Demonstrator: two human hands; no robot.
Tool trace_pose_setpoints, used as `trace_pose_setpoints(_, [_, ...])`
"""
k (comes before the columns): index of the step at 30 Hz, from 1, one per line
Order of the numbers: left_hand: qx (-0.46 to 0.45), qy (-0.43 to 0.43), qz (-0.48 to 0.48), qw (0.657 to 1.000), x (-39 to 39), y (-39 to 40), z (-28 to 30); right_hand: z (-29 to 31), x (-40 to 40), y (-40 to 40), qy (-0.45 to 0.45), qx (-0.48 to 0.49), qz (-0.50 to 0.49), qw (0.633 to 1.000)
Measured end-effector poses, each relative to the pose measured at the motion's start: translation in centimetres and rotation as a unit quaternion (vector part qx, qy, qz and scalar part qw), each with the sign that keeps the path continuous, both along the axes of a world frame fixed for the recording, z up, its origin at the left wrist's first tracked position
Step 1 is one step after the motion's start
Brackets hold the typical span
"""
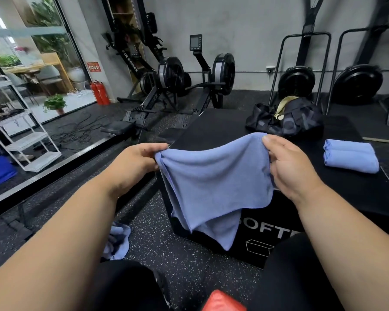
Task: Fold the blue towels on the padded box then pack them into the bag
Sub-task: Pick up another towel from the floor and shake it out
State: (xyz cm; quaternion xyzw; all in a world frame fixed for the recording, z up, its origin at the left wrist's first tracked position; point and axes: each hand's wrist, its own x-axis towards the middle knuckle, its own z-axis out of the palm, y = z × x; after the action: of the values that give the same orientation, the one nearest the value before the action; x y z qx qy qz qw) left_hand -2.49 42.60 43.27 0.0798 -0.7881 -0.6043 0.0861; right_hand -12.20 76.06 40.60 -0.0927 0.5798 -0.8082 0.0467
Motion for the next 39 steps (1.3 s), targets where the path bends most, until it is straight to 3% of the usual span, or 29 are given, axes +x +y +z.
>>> trace_pose_setpoints(4, [-0.237,0.006,-0.003,0.971,0.9,-0.4,0.9,-0.2,-0.7,0.5,-0.002,-0.026,0.035,0.999])
trace_pose_setpoints(7, [-0.287,0.004,0.001,0.958,1.1,-1.1,1.1,-0.3,-0.9,1.0,0.004,-0.027,0.046,0.999])
trace_pose_setpoints(12, [-0.224,-0.021,0.026,0.974,1.8,-1.7,1.4,-0.3,-1.3,2.4,0.006,0.051,0.081,0.995])
trace_pose_setpoints(16, [0.031,-0.13,0.124,0.983,1.4,-0.3,-1.5,-2.6,-1.2,2.0,-0.133,0.115,0.201,0.964])
trace_pose_setpoints(19, [0.101,-0.194,0.128,0.967,2.1,0.7,-4.0,-4.6,0.3,1.1,-0.172,0.186,0.239,0.937])
trace_pose_setpoints(25, [0.126,-0.142,0.103,0.976,2.9,1.1,-1.0,-4.8,-0.1,1.2,-0.18,0.1,0.233,0.95])
trace_pose_setpoints(28, [0.122,-0.099,0.092,0.983,2.3,1.7,1.2,-4.7,-0.4,0.4,-0.134,0.31,0.106,0.935])
trace_pose_setpoints(30, [0.124,-0.092,0.071,0.985,2.0,2.9,2.4,-4.6,0.5,-0.5,-0.071,0.369,0.055,0.925])
trace_pose_setpoints(33, [0.115,-0.089,0.06,0.987,1.2,4.7,2.9,-3.5,2.8,-2.4,0.005,0.345,0.094,0.934])
trace_pose_setpoints(39, [0.13,-0.103,0.074,0.983,0.5,5.9,2.6,-2.5,6.2,-5.4,0.022,0.286,0.183,0.94])
